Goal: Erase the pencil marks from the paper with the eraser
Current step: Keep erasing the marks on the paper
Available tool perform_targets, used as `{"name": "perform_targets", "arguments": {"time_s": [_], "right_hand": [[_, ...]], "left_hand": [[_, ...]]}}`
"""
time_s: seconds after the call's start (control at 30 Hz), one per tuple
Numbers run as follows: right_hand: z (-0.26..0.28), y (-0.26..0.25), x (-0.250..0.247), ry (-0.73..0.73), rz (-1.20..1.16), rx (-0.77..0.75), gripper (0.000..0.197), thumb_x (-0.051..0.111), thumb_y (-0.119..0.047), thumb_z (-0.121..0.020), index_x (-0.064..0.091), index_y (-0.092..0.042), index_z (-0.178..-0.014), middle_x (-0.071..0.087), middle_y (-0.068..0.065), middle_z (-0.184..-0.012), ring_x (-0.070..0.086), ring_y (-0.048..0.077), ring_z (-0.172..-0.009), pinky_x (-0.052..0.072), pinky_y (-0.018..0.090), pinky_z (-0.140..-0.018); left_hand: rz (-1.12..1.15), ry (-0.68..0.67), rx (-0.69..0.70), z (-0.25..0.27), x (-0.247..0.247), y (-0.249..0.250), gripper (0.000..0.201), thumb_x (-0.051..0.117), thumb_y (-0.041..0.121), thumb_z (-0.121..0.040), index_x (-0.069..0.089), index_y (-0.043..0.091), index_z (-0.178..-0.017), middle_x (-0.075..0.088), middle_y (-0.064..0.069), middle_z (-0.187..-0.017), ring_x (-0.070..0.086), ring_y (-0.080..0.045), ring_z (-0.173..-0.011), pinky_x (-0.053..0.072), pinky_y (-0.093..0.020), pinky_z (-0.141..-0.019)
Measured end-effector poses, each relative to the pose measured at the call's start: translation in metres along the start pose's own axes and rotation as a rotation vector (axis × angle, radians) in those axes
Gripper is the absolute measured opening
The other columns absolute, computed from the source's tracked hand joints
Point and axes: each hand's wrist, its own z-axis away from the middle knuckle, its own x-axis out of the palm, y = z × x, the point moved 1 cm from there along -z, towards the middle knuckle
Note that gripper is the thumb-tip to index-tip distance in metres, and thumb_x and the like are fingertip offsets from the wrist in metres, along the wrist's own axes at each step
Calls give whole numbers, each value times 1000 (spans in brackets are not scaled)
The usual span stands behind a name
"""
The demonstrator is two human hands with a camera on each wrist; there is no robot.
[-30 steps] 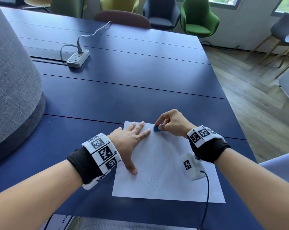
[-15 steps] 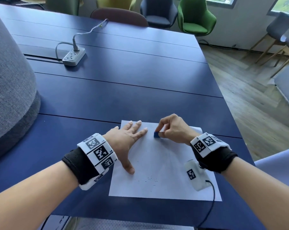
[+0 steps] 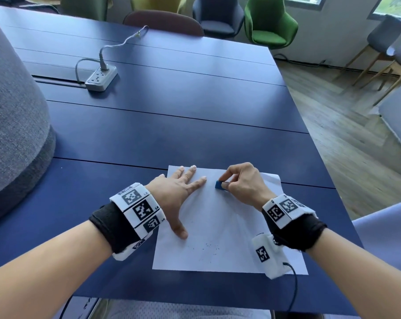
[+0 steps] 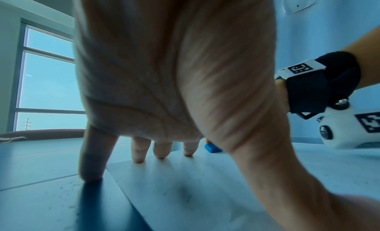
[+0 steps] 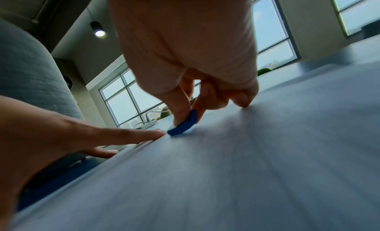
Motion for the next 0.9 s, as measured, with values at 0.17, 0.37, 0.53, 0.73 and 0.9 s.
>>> {"name": "perform_targets", "arguments": {"time_s": [0.17, 0.37, 0.53, 0.73, 0.9], "right_hand": [[13, -2, 1, -195, 33, -36, 12, 67, -6, -76, 75, -15, -77, 60, -4, -56, 48, 1, -44, 39, 14, -47], [4, -3, -2, -119, 39, -43, 13, 67, -6, -76, 75, -17, -77, 60, -3, -59, 50, 3, -49, 38, 11, -47], [1, -7, -5, -186, 84, -45, 14, 67, -6, -75, 77, -17, -79, 62, -2, -61, 53, 6, -52, 41, 14, -50], [-2, -7, -10, -169, 107, -67, 12, 70, -9, -75, 76, -19, -75, 57, -6, -57, 49, 5, -50, 39, 13, -49], [-10, -15, -13, -227, 186, -79, 13, 70, -10, -76, 75, -22, -78, 60, -6, -65, 54, 8, -59, 42, 18, -55]], "left_hand": [[-11, -2, -12, -1, 0, 1, 146, 86, 60, -53, -20, 35, -151, -29, 1, -158, -17, -21, -148, 16, -52, -118], [-60, 4, -22, -1, 0, 5, 146, 86, 62, -53, -21, 37, -150, -27, -2, -159, -16, -25, -148, 24, -51, -115], [-104, 10, -37, -3, -1, 9, 147, 86, 62, -53, -22, 39, -149, -25, -7, -159, -13, -28, -149, 29, -48, -112], [-112, 13, -32, -4, -1, 10, 148, 85, 63, -51, -23, 40, -149, -26, -6, -159, -11, -27, -149, 34, -43, -108], [-118, 20, -36, -4, -1, 9, 148, 86, 62, -51, -23, 40, -149, -26, -6, -159, -10, -27, -149, 37, -41, -105]]}}
